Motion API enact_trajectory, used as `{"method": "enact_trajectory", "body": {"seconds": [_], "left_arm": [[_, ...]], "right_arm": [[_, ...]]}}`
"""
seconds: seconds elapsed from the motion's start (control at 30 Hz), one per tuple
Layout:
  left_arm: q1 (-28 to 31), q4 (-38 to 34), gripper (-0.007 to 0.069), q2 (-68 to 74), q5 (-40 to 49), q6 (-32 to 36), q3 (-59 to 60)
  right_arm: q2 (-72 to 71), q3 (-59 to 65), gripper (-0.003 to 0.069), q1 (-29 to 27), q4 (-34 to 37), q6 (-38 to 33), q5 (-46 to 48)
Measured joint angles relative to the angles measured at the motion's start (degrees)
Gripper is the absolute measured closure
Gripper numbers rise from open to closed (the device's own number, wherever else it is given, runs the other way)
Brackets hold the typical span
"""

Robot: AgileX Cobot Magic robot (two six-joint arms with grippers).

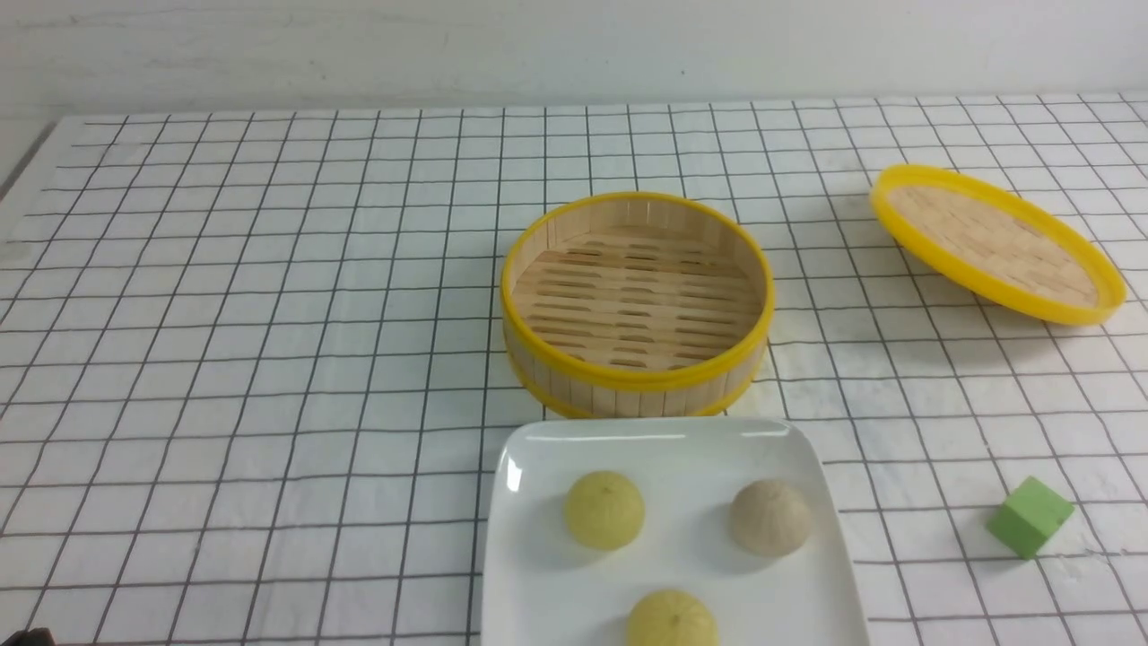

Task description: Put the steamed buns into the plate on the white-black tablecloth.

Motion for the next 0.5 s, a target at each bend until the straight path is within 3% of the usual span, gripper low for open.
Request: {"method": "enact_trajectory", "body": {"seconds": [0.5], "left_arm": [[0.0, 0.0, 0.0553, 0.0, 0.1, 0.0, 0.0]], "right_arm": [[0.0, 0.0, 0.0525, 0.0, -0.1, 0.0, 0.0]]}}
